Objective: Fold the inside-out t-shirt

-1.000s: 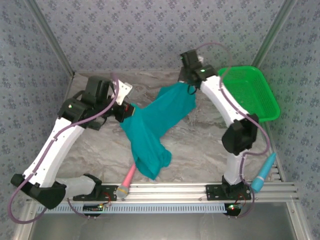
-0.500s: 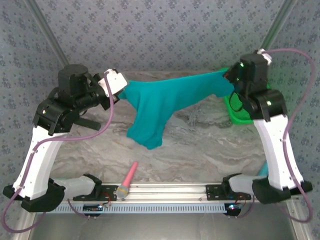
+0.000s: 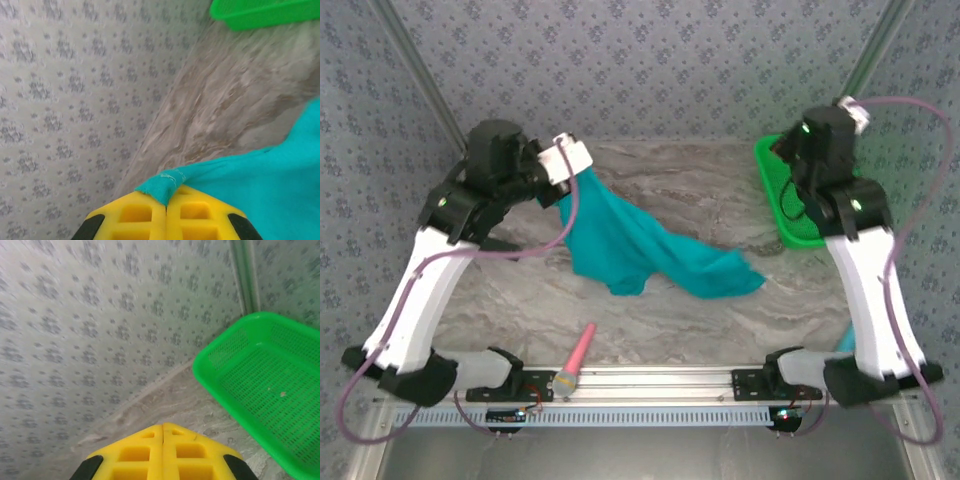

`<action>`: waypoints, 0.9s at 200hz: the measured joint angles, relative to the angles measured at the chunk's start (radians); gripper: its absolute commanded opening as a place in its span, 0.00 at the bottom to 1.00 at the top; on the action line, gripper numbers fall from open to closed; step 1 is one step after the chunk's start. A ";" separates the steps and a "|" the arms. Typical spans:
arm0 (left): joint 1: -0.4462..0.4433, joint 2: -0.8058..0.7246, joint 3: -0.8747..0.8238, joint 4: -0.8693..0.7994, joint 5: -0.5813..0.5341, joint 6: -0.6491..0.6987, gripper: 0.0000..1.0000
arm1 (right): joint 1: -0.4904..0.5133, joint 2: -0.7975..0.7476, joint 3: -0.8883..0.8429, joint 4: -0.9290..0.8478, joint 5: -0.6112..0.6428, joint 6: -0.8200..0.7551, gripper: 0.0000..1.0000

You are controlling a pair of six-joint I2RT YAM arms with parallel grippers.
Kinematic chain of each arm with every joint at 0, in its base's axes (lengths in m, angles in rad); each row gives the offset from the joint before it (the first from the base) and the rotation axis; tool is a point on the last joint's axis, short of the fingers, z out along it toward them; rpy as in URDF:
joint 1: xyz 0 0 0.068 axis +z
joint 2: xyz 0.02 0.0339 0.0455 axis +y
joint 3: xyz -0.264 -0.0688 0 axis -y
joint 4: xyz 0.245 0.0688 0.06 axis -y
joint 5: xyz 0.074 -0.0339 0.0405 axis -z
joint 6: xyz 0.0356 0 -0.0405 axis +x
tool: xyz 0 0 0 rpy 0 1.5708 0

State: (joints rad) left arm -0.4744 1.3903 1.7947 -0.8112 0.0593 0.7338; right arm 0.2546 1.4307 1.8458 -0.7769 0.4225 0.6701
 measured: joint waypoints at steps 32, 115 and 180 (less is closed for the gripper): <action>0.010 0.139 0.067 -0.007 -0.015 0.053 0.00 | -0.006 0.243 0.060 0.032 -0.141 -0.087 0.12; -0.054 -0.082 -0.182 0.002 0.023 0.071 0.00 | 0.374 -0.044 -0.742 0.435 -0.509 -0.687 0.54; -0.034 -0.058 -0.216 0.002 -0.030 -0.017 0.00 | 0.819 0.220 -0.779 0.674 -0.402 -0.716 0.62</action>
State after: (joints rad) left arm -0.5083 1.3323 1.5784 -0.8097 0.0296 0.7166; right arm 1.0733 1.6512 1.0664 -0.1024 0.0208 -0.0460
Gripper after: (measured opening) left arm 0.057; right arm 0.600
